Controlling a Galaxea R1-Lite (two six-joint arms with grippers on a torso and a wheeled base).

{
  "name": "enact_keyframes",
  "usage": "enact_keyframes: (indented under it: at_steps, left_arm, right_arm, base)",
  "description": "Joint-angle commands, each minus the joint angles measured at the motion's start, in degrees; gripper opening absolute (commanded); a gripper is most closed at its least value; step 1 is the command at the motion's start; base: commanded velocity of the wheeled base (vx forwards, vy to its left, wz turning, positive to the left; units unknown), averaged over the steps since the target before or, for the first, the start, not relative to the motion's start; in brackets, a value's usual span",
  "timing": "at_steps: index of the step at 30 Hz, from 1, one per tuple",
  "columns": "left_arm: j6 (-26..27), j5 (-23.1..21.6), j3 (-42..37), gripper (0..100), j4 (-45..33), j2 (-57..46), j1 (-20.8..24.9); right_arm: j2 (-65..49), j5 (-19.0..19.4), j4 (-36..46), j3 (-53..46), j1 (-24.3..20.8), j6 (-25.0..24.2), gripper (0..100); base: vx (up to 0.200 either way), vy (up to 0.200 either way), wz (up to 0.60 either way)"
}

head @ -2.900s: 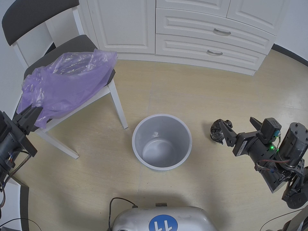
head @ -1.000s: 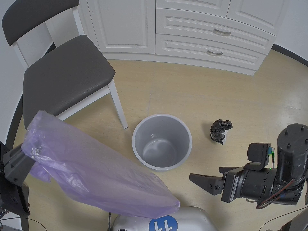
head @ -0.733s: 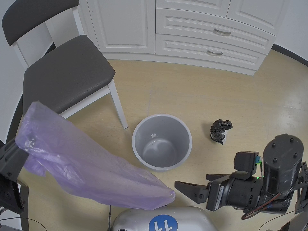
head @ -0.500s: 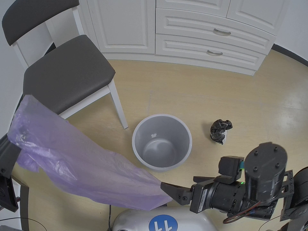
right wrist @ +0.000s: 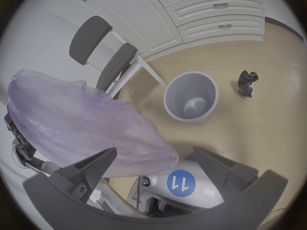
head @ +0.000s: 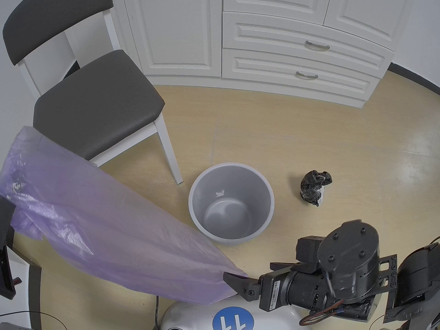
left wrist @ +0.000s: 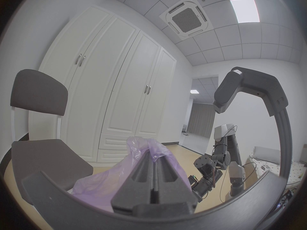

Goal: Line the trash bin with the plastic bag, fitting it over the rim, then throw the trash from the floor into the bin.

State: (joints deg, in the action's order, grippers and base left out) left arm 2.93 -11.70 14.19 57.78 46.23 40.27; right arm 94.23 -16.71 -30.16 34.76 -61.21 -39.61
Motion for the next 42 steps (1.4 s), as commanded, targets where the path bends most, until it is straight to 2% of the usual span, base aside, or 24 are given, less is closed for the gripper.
enact_keyframes:
  at_steps: [1,15,22,27,42]
  left_arm:
    - [0.0,0.0,0.0,0,0.0,-0.1,0.0]
    - [0.0,0.0,0.0,0,0.0,-0.1,0.0]
    - [0.0,0.0,0.0,0,0.0,-0.1,0.0]
    - [0.0,0.0,0.7,0,0.0,-0.2,0.0]
    - [-0.5,0.4,2.5,0,0.3,-1.0,0.0]
  right_arm:
    - [1.2,0.1,0.0,-0.3,-0.1,0.0,100]
    - [3.3,0.0,-0.3,-1.4,-2.2,0.0,100]
    - [7.5,-0.4,-9.6,-1.5,-1.4,-0.4,100]
    - [10.8,-0.6,-13.1,-2.1,-1.0,-2.0,100]
    - [12.2,-0.5,-13.4,-1.7,-0.3,-2.4,100]
  base:
    - [0.0,0.0,0.0]
    - [0.0,0.0,0.0]
    - [0.0,0.0,0.0]
    - [0.0,0.0,0.0]
    - [0.0,0.0,0.0]
